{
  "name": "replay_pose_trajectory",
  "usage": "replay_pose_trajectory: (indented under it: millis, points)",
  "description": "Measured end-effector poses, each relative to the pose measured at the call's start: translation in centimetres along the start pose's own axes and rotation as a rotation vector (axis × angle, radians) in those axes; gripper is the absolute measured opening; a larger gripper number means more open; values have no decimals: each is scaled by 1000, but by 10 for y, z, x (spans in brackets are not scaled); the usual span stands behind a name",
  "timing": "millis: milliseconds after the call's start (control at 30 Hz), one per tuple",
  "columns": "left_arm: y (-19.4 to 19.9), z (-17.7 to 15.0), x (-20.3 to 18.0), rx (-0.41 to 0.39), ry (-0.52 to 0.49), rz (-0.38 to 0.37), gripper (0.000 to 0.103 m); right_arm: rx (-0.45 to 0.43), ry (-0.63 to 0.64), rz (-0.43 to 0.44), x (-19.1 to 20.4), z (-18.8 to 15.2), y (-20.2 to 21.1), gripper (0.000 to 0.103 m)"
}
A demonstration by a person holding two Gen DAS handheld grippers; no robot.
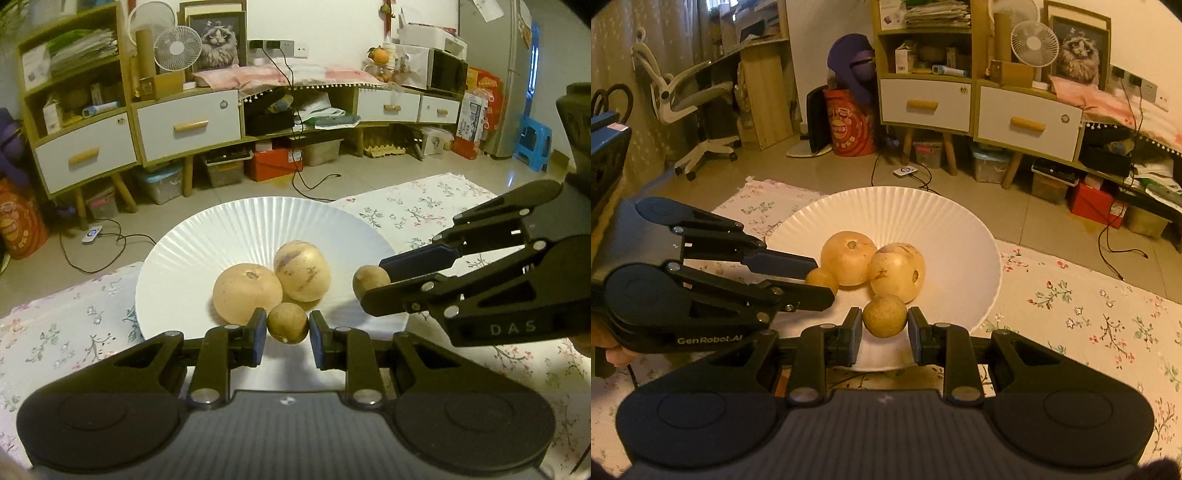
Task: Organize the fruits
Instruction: 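Lower the small brown fruit onto the plate with the left tool while the right tool releases its fruit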
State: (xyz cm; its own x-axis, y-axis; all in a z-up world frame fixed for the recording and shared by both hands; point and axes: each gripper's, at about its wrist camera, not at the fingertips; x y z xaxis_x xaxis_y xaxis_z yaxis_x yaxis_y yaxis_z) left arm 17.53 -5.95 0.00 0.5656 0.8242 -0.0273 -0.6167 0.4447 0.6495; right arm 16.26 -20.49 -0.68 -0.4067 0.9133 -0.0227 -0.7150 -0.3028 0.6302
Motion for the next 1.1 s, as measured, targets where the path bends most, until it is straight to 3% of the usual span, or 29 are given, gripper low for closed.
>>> replay_pose_trajectory:
  millis: [833, 1100]
  points:
    - [-12, 0, 0, 16, -31, -28, 18, 16, -5, -2, -9, -2, -10, 25]
    - [-8, 0, -1, 12, -37, -19, 40, 12, -4, -4, -7, 1, -5, 35]
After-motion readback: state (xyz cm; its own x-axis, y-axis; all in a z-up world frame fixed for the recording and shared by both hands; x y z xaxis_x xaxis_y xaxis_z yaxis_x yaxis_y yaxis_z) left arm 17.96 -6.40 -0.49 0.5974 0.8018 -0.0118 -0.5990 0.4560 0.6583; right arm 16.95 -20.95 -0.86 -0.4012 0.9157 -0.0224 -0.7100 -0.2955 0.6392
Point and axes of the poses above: each gripper's, at about its wrist camera, not at the fingertips, and y roughly against the way its jaws point, x to its left, z to its top, and after that the axes turned 4 degrees about y, right-handed
